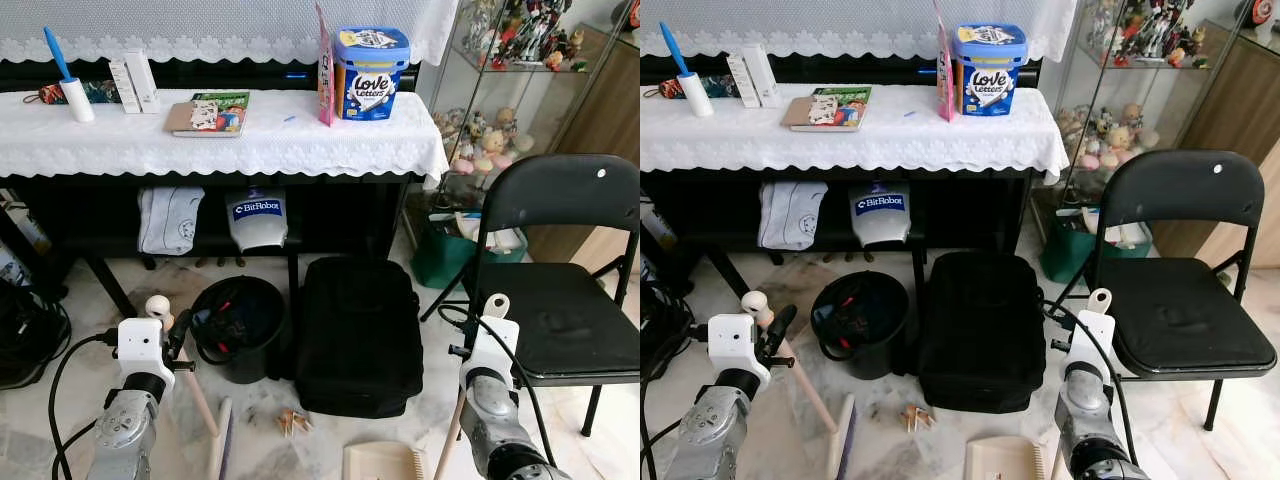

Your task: Sweep floor

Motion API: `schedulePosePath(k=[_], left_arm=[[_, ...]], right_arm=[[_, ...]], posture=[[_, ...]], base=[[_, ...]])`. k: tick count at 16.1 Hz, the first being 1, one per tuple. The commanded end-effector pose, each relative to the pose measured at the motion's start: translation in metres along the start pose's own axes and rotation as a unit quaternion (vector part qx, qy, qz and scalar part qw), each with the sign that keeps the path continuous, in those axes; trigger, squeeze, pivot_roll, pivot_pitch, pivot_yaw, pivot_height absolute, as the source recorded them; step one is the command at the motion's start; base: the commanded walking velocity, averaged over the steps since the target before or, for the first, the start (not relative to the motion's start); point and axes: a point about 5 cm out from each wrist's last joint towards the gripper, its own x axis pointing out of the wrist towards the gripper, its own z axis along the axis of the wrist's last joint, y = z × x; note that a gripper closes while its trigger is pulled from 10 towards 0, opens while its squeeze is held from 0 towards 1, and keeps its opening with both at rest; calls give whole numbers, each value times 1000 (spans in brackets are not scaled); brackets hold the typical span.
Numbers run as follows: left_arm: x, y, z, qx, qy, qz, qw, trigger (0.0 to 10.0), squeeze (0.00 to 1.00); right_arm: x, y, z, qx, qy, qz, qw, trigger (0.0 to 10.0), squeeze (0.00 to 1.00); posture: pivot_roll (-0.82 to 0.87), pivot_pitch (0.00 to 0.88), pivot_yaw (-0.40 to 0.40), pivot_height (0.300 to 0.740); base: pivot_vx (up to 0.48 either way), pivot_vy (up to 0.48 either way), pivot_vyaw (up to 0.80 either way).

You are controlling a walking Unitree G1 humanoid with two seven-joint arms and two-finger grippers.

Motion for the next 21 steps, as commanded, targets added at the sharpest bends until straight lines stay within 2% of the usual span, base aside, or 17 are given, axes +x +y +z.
schedulePosePath(k=[1, 3, 5, 6, 10, 15, 21], left_arm=[[4, 4, 7, 0, -11, 1, 1000, 10000, 0], [5, 4, 7, -1, -10, -1, 1000, 10000, 0], [5, 4, 8, -2, -11, -1, 1000, 10000, 0], [6, 4, 8, -3, -13, -1, 1000, 10000, 0], [7, 3, 10, -6, -18, 0, 1000, 10000, 0], [7, 4, 11, -7, -21, 3, 1000, 10000, 0], [7, 2, 11, -10, -22, 1, 1000, 10000, 0]], right_arm=[[-10, 0, -37, 18, 102, 7, 995, 10000, 0], [-10, 4, -37, 26, 123, 24, 992, 10000, 0], [-5, 2, -21, 44, 67, 3, 997, 10000, 0], [-2, -1, -6, 31, 7, -7, 999, 10000, 0], [-1, -3, 18, 19, -82, -16, 996, 10000, 0], [-4, -1, 23, 21, -119, -9, 993, 10000, 0], [-5, -1, 14, 10, -100, -6, 995, 10000, 0]], posture=[[-4, 0, -3, 740], [-4, 0, -4, 740], [-3, 0, -3, 740], [-4, 0, -4, 740], [-8, 0, -5, 740], [-5, 0, -9, 740], [-10, 0, -8, 740]], base=[[0, 0, 0], [0, 0, 0], [0, 0, 0], [0, 0, 0], [0, 0, 0], [0, 0, 0], [0, 0, 0]])
